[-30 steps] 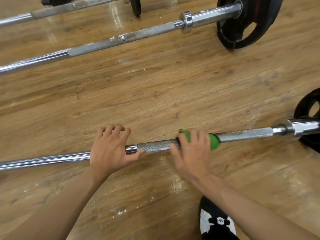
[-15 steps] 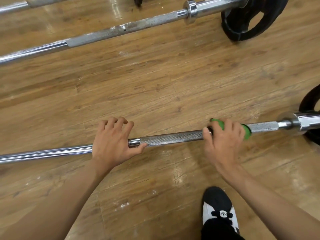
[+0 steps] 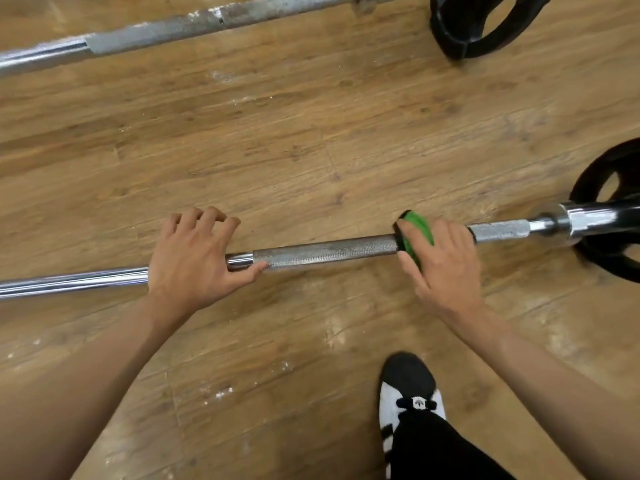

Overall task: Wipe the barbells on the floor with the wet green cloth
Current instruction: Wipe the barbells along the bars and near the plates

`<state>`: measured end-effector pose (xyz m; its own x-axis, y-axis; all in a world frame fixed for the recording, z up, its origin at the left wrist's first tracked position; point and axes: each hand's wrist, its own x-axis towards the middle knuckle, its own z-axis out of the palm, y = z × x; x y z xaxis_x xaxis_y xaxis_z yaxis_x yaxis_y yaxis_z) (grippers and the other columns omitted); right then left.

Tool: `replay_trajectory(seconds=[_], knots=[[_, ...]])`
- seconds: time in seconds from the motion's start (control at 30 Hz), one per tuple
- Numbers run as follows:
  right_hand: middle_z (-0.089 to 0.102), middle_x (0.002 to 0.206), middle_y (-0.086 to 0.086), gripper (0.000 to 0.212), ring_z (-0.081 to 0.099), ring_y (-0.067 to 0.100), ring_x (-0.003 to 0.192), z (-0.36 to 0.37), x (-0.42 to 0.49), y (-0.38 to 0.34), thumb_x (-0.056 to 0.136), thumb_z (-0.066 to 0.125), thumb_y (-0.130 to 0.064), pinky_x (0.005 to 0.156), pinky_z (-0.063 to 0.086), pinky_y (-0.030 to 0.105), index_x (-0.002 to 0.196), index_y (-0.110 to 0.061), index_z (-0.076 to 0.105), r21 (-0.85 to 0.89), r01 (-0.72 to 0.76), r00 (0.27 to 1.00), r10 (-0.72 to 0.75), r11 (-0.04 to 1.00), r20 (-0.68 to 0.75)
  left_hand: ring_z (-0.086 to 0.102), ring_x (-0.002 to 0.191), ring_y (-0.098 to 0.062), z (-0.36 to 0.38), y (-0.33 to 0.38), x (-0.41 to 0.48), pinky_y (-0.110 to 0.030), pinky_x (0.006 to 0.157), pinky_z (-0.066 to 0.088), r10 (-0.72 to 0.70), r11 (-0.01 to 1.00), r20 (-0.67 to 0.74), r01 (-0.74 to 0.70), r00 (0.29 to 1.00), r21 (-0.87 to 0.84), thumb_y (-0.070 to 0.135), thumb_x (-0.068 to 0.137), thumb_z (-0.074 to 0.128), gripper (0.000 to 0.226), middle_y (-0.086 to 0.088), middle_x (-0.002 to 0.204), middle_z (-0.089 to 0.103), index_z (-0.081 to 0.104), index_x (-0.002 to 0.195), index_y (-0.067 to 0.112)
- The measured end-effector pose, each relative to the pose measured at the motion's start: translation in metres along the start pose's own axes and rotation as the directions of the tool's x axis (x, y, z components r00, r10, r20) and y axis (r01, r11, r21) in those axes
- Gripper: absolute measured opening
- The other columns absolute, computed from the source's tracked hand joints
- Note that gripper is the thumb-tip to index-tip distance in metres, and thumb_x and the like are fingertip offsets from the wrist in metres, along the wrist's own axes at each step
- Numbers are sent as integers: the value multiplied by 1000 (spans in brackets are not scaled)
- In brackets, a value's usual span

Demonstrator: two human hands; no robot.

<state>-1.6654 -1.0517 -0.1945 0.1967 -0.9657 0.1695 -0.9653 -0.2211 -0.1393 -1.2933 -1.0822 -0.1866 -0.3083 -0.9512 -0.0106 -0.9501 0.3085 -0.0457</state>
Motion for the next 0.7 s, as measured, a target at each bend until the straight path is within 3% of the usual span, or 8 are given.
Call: replay_trajectory(seconds=[0.1, 0.23, 0.37, 0.5, 0.6, 0.7], knots=[[55, 119, 27, 63, 49, 43, 109, -3, -15, 55, 109, 24, -50, 104, 38, 58, 135, -6, 61, -61, -156, 987, 154, 986, -44, 56, 102, -39, 2, 1, -1, -51, 88, 39, -6, 1000, -4, 6, 1000, 5, 83, 82, 39, 86, -13, 112, 67, 69, 117, 11], [54, 111, 27, 79, 50, 44, 110, 7, 1, 10, 104, 17, -64, 105, 36, 57, 117, -5, 67, 24, -396, 913, 396, 918, -100, 56, 103, -39, 2, 4, -4, -50, 88, 39, -4, 1000, 12, 4, 1000, 14, 84, 82, 38, 87, -13, 112, 67, 70, 115, 11], [58, 116, 18, 78, 50, 34, 106, 11, 11, -96, 99, 17, -66, 95, 35, 49, 119, -10, 67, 120, -162, 987, 160, 979, 26, 56, 103, -39, 0, 6, -3, -51, 89, 41, -4, 1000, 44, 3, 999, 11, 86, 83, 35, 89, -13, 113, 68, 69, 116, 11], [59, 120, 17, 66, 50, 33, 104, 19, 21, -160, 100, 28, -59, 95, 37, 48, 127, -11, 64, 147, 76, 993, -88, 986, 78, 57, 104, -38, -1, 4, -2, -51, 89, 41, -3, 1000, 50, 2, 999, 16, 90, 85, 27, 96, -14, 114, 68, 69, 118, 10], [60, 117, 14, 59, 50, 30, 100, 17, 24, -120, 102, 35, -55, 88, 36, 43, 134, -13, 61, 139, 244, 965, -255, 960, 63, 56, 103, -39, -2, 2, -1, -51, 89, 40, -5, 1000, 28, 5, 1000, 5, 88, 86, 29, 94, -15, 113, 67, 70, 117, 10], [60, 108, 15, 58, 45, 25, 92, 7, 12, -41, 103, 35, -54, 80, 30, 39, 126, -9, 65, 55, 146, 989, -146, 988, -10, 56, 102, -39, -1, 2, 0, -51, 88, 39, -6, 1000, 13, 6, 1000, 4, 85, 84, 34, 90, -14, 113, 66, 69, 116, 10]])
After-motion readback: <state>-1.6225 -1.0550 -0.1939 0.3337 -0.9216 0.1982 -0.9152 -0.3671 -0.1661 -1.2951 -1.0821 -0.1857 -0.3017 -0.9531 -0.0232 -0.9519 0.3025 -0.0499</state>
